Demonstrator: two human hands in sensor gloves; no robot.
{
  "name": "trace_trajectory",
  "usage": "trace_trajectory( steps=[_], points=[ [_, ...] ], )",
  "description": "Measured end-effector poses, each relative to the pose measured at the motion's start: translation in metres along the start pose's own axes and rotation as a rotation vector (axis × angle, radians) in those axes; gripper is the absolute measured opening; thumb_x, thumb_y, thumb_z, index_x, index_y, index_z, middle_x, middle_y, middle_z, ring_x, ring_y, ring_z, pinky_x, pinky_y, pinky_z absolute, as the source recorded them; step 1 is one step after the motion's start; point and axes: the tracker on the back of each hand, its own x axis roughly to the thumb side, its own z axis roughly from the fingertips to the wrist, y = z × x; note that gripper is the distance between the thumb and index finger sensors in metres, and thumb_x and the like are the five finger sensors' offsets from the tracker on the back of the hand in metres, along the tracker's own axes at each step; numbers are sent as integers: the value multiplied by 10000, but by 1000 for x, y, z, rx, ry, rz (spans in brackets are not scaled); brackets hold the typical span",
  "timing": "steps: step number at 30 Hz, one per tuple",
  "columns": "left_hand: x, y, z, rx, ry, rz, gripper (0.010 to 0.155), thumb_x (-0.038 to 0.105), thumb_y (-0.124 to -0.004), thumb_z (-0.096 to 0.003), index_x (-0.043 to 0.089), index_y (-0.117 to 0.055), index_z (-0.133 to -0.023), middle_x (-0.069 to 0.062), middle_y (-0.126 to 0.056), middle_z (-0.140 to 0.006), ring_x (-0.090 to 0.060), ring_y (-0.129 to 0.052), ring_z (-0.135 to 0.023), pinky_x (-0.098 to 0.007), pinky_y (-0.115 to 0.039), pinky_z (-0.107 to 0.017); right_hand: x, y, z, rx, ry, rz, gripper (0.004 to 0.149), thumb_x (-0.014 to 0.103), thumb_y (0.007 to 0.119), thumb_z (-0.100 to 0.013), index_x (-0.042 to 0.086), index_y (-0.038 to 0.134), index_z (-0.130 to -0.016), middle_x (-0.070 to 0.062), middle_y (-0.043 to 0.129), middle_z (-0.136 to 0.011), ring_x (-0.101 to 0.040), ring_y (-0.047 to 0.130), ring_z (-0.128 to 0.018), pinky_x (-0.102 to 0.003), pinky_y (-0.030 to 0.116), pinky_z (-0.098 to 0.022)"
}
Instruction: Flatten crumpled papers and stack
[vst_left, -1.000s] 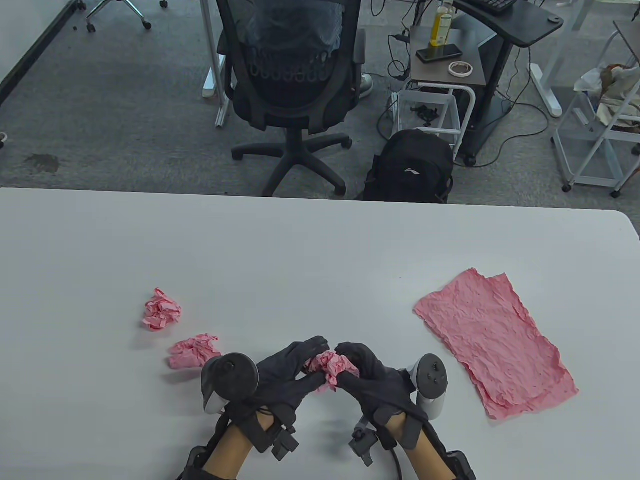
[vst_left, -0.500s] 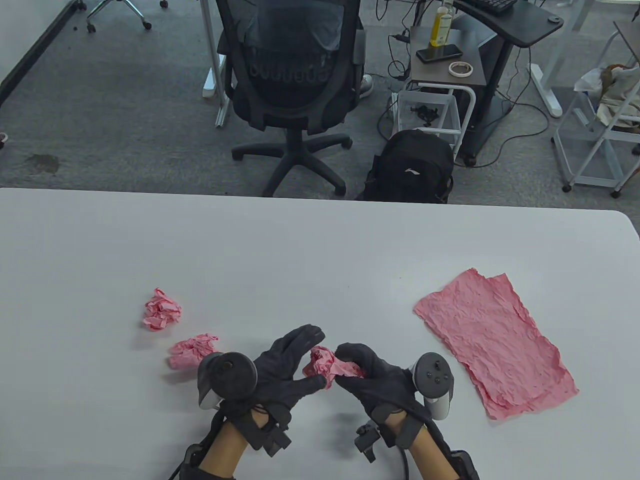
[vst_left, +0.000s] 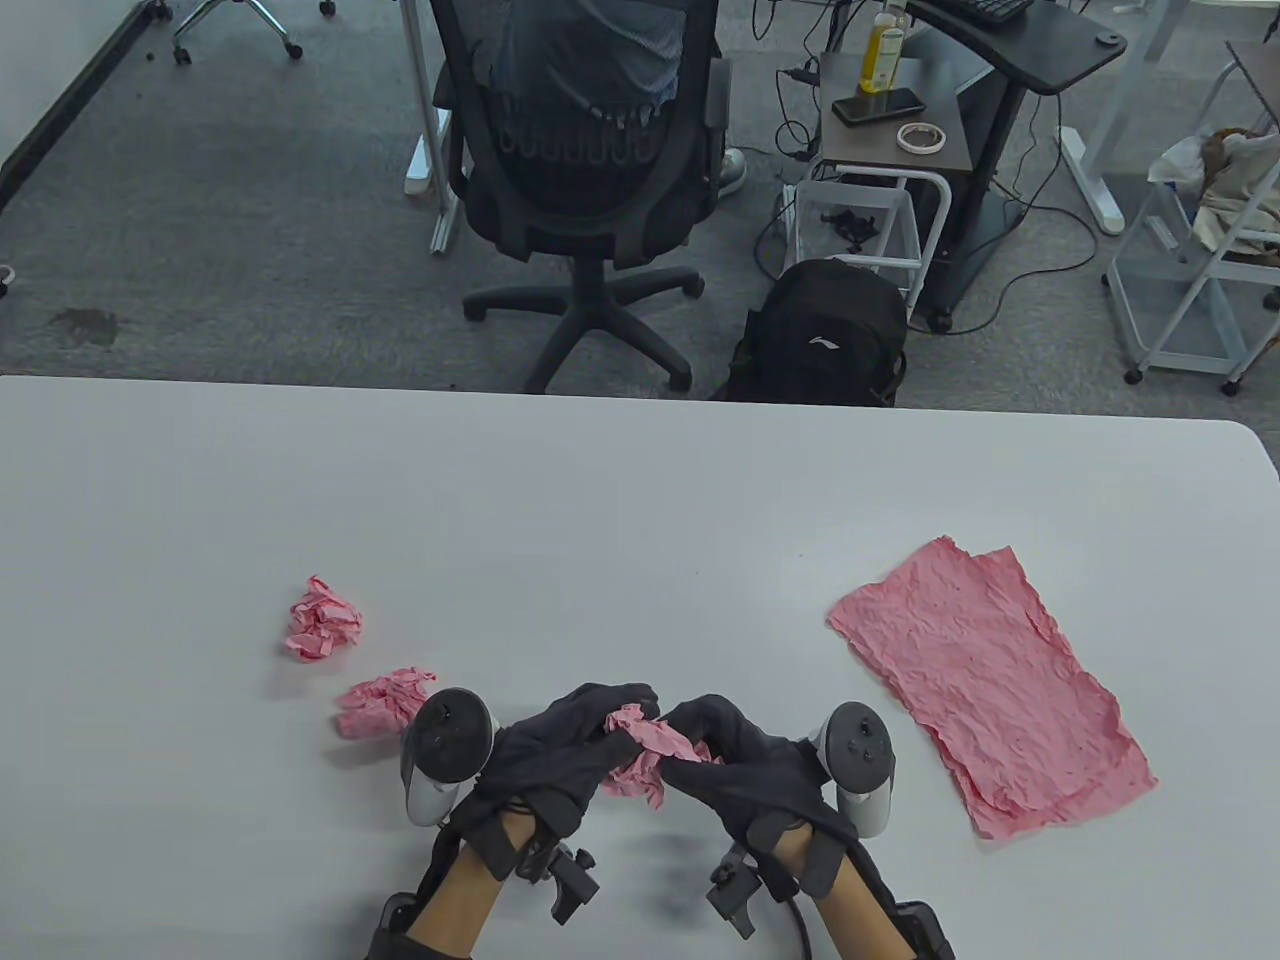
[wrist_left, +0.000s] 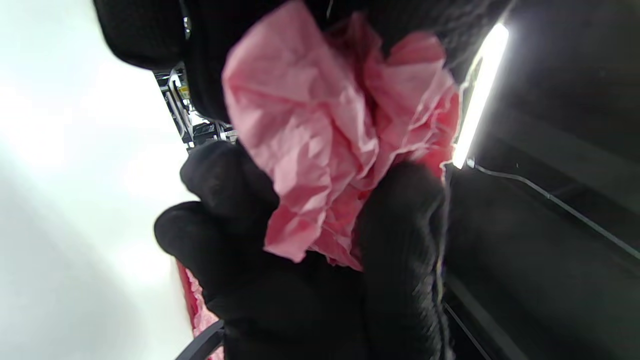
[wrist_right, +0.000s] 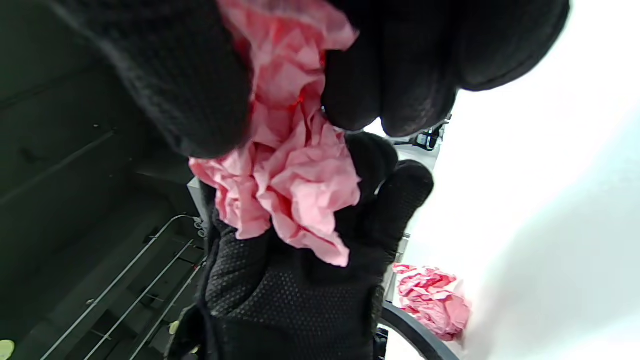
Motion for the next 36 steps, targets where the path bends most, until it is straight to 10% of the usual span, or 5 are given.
trace_trajectory(
  steps=[12, 17, 24, 29, 36],
  points=[
    [13, 1, 2, 6, -116, -43, 512, 414, -817, -526, 327, -709, -1019, -2, -692, -1093, -317, -739, -1037, -590, -591, -756, 0, -2, 3, -74, 52, 101, 383, 412, 800, -517, 159, 800, -804, -278, 756, -920, -548, 763, -760, -637, 658, -503],
    [14, -1, 0, 14, -58, -254, 525, 428, -832, -508, 250, -749, -995, -44, -893, -819, -285, -966, -681, -546, -713, -650, 15, -15, 7, -289, -116, 247, 347, 370, 794, -504, 233, 832, -821, -223, 763, -932, -484, 805, -763, -591, 698, -510],
    [3, 5, 2, 89, 27, -178, 520, 399, -807, -516, 253, -735, -1010, -57, -847, -950, -344, -902, -867, -613, -625, -702, 4, 3, 1, -49, -59, -179, 441, 254, 766, -519, 136, 629, -921, -217, 772, -926, -487, 798, -784, -622, 662, -537],
    [0, -3, -1, -16, 23, 38, 529, 412, -791, -539, 220, -709, -1025, -65, -903, -861, -318, -965, -762, -586, -657, -689, 4, 7, 3, 1, -1, 182, 687, 434, 853, -487, 196, 532, -1046, -180, 718, -910, -491, 732, -815, -639, 616, -555],
    [6, 7, 5, 165, 49, -226, 614, 459, -739, -544, 151, -628, -1064, -144, -781, -966, -411, -870, -845, -600, -661, -657, 11, -15, 11, -363, -33, 212, 395, 306, 856, -484, 153, 807, -844, -190, 827, -816, -484, 831, -715, -602, 694, -491]
  ],
)
